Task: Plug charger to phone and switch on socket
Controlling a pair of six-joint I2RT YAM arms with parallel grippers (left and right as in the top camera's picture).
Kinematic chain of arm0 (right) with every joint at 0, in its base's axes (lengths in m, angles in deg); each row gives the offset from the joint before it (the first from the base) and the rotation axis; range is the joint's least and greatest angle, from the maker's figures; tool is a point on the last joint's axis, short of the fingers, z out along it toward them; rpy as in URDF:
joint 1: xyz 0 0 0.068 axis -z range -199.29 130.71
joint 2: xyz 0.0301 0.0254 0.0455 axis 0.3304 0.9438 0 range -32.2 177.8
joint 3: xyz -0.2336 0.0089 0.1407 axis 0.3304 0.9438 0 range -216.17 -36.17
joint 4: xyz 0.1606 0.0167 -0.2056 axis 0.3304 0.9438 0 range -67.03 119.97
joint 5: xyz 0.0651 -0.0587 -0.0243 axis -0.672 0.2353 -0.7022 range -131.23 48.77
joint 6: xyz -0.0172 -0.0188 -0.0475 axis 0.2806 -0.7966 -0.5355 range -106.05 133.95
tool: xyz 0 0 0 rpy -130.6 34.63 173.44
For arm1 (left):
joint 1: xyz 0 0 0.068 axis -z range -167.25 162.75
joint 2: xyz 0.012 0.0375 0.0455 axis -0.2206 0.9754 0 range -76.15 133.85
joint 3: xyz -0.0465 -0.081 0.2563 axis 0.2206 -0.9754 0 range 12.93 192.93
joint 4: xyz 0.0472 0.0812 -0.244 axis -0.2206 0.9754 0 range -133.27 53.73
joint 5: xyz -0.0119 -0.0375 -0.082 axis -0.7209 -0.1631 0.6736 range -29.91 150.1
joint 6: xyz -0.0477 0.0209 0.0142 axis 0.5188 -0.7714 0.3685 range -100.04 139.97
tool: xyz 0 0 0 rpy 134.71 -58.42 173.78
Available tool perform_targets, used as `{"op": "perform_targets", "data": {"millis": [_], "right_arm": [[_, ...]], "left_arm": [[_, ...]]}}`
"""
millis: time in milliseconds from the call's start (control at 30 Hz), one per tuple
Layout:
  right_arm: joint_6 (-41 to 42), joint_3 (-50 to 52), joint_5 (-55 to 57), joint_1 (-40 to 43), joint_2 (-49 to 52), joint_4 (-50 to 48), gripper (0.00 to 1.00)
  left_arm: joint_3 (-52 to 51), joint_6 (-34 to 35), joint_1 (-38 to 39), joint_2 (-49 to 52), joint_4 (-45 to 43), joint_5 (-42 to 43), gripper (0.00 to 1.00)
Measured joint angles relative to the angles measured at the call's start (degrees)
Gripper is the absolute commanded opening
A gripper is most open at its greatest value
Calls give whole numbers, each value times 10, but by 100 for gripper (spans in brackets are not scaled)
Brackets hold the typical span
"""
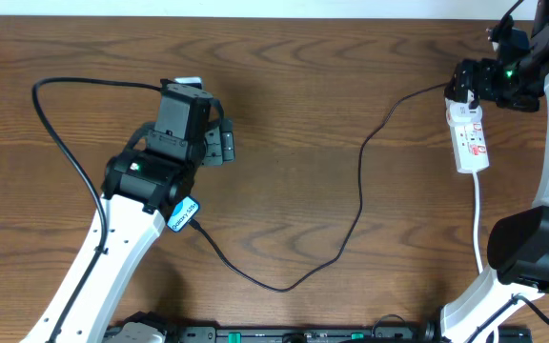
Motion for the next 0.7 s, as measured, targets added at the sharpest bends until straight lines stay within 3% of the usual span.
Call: {"op": "perform_targets", "data": {"millis": [300,700], "right_arm": [[0,0,1,0,0,0,99],[0,0,1,0,0,0,99]], "left_arm": [[-111,0,0,-64,-116,0,91],[-316,0,-53,-204,-347,30,91]]}}
